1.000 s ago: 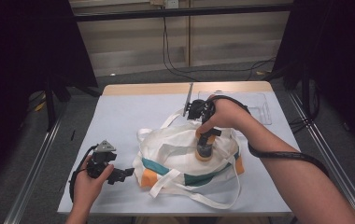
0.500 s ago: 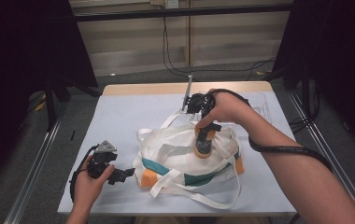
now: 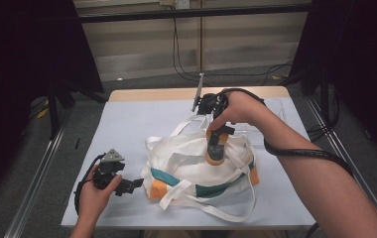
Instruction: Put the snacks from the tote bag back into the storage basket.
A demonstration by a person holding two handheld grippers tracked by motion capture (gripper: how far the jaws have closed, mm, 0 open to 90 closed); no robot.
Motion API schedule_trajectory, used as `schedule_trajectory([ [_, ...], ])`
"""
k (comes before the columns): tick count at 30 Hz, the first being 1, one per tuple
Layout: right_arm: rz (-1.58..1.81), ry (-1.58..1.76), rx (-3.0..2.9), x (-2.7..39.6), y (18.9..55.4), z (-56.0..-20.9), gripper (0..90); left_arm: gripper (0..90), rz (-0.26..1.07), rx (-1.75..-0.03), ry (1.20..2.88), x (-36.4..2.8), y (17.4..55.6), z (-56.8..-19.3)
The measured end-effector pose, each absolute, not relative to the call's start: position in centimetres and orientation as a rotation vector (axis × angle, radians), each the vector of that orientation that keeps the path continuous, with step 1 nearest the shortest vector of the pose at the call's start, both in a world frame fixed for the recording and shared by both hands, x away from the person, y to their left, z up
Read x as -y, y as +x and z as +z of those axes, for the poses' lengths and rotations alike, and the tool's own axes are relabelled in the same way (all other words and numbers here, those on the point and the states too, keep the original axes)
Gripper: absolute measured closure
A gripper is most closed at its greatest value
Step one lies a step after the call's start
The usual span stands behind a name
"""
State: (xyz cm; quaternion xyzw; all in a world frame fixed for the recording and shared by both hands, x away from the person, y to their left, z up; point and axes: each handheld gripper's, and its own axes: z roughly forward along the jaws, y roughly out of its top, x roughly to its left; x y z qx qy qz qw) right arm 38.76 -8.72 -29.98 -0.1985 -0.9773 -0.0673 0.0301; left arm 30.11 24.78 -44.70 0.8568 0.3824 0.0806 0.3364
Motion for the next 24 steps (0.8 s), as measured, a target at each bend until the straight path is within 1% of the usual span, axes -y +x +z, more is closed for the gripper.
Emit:
schedule_trajectory([
  [3,-0.218,-0.624,3.011,8.7,38.9,-29.7,30.5,4.6,0.206,-0.996,2.234,-24.8,30.1,-44.6],
  [5,-0.213,-0.624,3.009,8.7,39.0,-29.5,30.5,4.6,0.227,-0.997,2.230,-24.8,30.1,-44.6],
  [9,-0.207,-0.631,3.006,8.6,39.2,-29.1,30.5,4.6,0.207,-0.994,2.234,-24.8,30.1,-44.6],
  [24,-0.201,-0.633,2.998,8.3,39.7,-28.3,30.5,4.6,0.213,-0.994,2.232,-24.8,30.1,-44.6],
])
